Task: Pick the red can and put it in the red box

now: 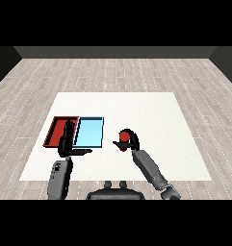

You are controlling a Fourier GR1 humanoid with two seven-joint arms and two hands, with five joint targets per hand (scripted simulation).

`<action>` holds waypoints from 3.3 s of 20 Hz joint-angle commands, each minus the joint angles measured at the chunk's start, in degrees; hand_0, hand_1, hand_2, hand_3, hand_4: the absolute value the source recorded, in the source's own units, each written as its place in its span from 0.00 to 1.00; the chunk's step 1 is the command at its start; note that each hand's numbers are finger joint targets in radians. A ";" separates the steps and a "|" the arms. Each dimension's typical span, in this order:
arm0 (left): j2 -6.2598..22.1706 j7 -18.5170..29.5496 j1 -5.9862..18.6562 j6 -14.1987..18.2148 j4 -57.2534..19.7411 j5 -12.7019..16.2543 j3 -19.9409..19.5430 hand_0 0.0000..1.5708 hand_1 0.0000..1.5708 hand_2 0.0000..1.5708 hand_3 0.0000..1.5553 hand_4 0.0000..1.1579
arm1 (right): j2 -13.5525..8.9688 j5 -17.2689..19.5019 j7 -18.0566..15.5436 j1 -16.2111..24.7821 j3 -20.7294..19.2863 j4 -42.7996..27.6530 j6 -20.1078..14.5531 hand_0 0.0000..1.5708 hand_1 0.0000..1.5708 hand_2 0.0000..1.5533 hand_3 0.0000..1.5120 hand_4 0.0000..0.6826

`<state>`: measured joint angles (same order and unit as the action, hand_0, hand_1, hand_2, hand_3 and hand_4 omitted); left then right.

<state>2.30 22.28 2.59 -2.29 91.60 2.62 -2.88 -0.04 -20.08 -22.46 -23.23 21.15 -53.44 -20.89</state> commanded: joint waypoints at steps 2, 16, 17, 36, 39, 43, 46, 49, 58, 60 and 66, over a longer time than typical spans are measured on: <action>0.99 0.23 -3.97 -1.28 3.06 0.74 -0.38 0.00 0.00 0.00 0.00 0.00 | 0.04 -1.54 0.87 0.01 2.87 2.67 -3.65 1.00 1.00 0.96 0.95 0.84; -0.28 4.47 -2.45 -0.49 -0.59 -1.64 1.25 0.00 0.00 0.00 0.00 0.00 | -0.52 8.83 8.35 4.43 0.96 -15.09 -4.76 1.00 1.00 0.95 0.93 0.88; 0.25 -0.69 -2.51 -0.34 4.10 -0.67 1.33 0.00 0.00 0.00 0.00 0.00 | -3.41 6.83 3.62 7.32 -1.14 -14.47 0.00 1.00 1.00 0.95 0.93 0.90; -2.28 -9.51 3.63 -1.95 4.45 -0.67 10.12 0.00 0.00 0.00 0.00 0.00 | -3.89 16.44 17.06 5.01 -3.36 -40.94 -4.42 1.00 1.00 0.94 0.93 0.91; -2.29 -10.82 3.44 5.23 4.96 -2.49 19.50 0.00 0.00 0.00 0.00 0.00 | -0.21 18.31 12.08 3.48 -2.40 -34.29 -6.19 1.00 1.00 0.94 0.93 0.91; -2.30 -10.50 3.42 0.92 3.33 -1.93 17.24 0.00 0.00 0.00 0.00 0.00 | -0.07 19.94 20.50 -1.87 -4.25 -38.82 -6.16 1.00 1.00 0.94 0.93 0.95; -2.30 -15.62 7.21 2.85 4.45 0.57 19.57 0.00 0.00 0.00 0.00 0.00 | -0.01 21.84 19.37 2.94 -1.45 -44.16 -7.98 1.00 1.00 0.95 0.94 0.96; -2.30 -13.10 9.56 2.02 -1.24 2.83 18.78 0.00 0.00 0.00 0.00 0.00 | 0.00 18.46 10.67 2.84 -4.15 -37.02 -3.79 1.00 1.00 0.95 0.94 0.95; -2.30 -9.68 11.19 6.79 -10.32 4.84 25.45 0.00 0.00 0.00 0.00 0.00 | 0.04 19.33 11.10 0.94 -0.41 -36.40 -6.82 1.00 1.00 0.95 0.93 0.96; -2.30 -12.10 10.45 8.44 -7.09 4.80 27.82 0.00 0.00 0.00 0.00 0.00 | 0.03 21.82 18.54 0.78 -3.03 -41.49 -4.61 1.00 1.00 0.95 0.93 0.95; -2.30 -8.77 11.13 8.31 -12.70 8.81 30.36 0.00 0.00 0.00 0.00 0.00 | 0.03 19.33 15.66 0.16 -2.64 -38.72 -4.24 1.00 1.00 0.95 0.94 0.95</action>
<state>0.01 11.43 14.51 6.70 80.90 9.47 25.84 -0.21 -0.42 -6.96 -23.05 19.81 -92.38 -26.70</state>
